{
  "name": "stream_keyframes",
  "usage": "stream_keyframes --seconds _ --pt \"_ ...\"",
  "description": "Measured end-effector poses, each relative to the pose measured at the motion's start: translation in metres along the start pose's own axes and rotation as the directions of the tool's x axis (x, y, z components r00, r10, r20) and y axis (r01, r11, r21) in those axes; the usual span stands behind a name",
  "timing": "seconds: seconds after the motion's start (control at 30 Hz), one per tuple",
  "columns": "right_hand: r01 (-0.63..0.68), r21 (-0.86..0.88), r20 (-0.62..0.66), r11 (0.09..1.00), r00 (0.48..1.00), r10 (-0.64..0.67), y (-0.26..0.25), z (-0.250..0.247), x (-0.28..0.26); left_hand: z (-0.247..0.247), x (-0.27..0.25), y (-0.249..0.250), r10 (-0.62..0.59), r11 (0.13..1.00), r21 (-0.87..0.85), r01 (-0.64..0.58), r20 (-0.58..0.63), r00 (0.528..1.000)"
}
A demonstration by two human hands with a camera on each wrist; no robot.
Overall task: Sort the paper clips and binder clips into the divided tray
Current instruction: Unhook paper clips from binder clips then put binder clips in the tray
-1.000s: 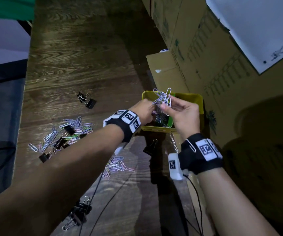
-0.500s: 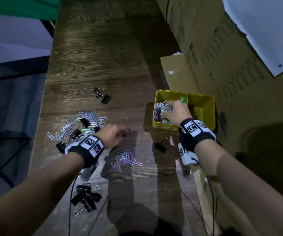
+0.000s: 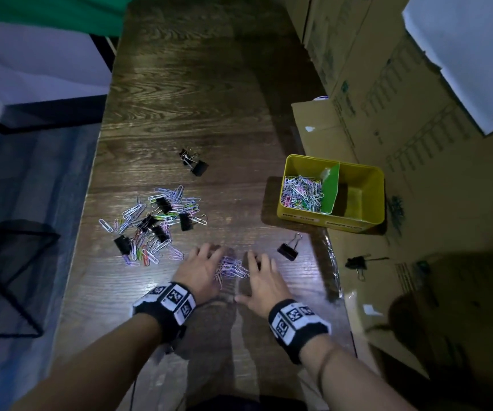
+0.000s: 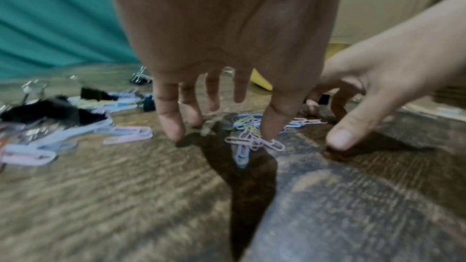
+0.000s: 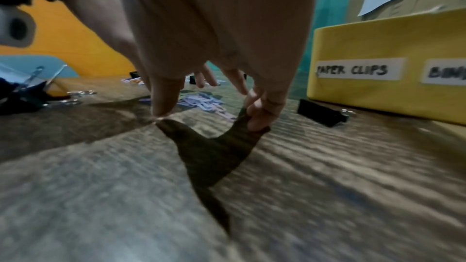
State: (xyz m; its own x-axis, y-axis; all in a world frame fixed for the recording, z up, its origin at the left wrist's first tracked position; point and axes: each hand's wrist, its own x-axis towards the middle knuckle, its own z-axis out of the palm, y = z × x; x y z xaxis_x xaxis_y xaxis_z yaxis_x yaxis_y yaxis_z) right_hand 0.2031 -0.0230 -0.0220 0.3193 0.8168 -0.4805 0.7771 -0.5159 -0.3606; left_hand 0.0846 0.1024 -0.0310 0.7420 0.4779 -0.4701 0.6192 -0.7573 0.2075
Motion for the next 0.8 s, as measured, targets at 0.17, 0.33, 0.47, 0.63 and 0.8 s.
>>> stream_keyframes --seconds 0.17,0.33,0.47,0.63,0.8 --pt "-0.018 -0.053 -0.024 0.998 1.0 0.017 -0.028 0.005 0.009 0.005 -0.006 0.028 -0.148 0.987 -0.071 0.147 -0.007 0.989" --pt "0.005 -0.006 0.005 1.0 1.0 -0.005 -0.031 0.006 0.01 0.016 -0.002 0.042 -0.201 0.965 -0.183 0.188 -0.052 0.978" --pt "0.023 -0.059 -0.003 0.998 1.0 -0.023 -0.031 0.008 0.006 0.017 -0.006 0.035 -0.146 0.966 -0.226 0.123 -0.091 0.985" --pt "0.133 -0.164 0.07 0.977 0.99 -0.123 -0.029 0.0 0.006 0.014 -0.012 0.026 -0.062 0.959 -0.281 0.031 -0.102 0.993" --pt "0.218 -0.361 0.131 0.907 0.975 -0.182 -0.037 -0.002 0.003 0.008 -0.011 0.023 -0.225 0.889 -0.439 0.128 -0.177 0.958"
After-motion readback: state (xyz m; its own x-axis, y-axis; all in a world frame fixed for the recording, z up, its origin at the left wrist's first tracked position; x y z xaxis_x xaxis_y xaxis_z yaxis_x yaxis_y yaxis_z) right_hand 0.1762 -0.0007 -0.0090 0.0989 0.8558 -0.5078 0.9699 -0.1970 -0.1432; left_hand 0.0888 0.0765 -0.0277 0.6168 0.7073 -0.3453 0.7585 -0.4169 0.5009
